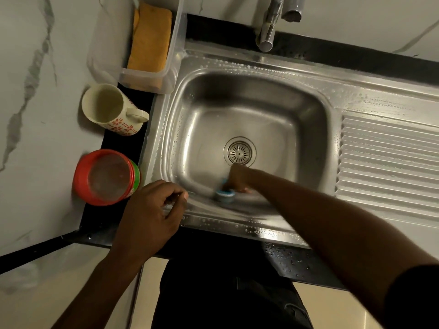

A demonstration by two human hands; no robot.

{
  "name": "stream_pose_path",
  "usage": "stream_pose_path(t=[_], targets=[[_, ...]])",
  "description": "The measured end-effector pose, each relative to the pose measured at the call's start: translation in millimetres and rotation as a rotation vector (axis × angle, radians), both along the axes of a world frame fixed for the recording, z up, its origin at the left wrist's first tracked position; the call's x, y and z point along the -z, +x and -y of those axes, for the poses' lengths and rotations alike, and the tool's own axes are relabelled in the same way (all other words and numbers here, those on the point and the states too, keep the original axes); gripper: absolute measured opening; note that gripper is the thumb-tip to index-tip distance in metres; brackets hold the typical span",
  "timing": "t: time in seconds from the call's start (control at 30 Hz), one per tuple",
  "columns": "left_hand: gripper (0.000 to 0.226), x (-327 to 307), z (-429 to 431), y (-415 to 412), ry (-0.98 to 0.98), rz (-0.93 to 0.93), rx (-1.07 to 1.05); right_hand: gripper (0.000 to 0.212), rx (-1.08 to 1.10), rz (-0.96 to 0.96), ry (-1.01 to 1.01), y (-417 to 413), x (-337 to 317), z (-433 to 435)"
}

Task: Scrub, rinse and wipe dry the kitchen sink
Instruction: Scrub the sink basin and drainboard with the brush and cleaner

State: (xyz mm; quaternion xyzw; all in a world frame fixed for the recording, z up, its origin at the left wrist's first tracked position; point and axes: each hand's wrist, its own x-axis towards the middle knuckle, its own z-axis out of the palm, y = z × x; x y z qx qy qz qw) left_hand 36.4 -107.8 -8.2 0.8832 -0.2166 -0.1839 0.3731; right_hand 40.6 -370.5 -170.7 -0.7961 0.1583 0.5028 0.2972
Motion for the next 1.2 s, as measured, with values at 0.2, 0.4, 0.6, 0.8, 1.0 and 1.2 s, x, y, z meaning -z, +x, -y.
stream_pose_path(t=[0.2, 0.4, 0.6, 0.8, 1.0, 1.2], targets=[[0.019, -0.4, 7.5, -9.2, -0.001, -0.008, -0.013, 0.041, -0.117, -0.034, 0.055, 6.2, -23.2, 13.6], [0.02, -1.2, 19.7, -15.2, -0.012, 0.006, -0.003, 0.039, -0.325, -0.346, -0.184, -24.1, -64.2, 113.6], [0.016, -4.2, 21.7, -15.8, -0.002, 0.028, -0.015, 0.03, -0.155, -0.1, -0.115, -35.3, -25.4, 61.3], [0.015, -5.4, 28.0, -19.8, 0.008, 0.049, -0.02, 0.042, -0.098, -0.262, 0.053, -11.1, -64.7, 72.9], [0.014, -5.3, 34.8, -24.1, -0.002, 0.057, -0.029, 0.042, -0.241, -0.295, -0.099, -34.4, -79.0, 119.3], [0.015, -2.1, 43.0, -29.6, -0.002, 0.04, -0.004, 0.037, 0.016, -0.112, 0.154, -16.8, -63.8, 47.1]])
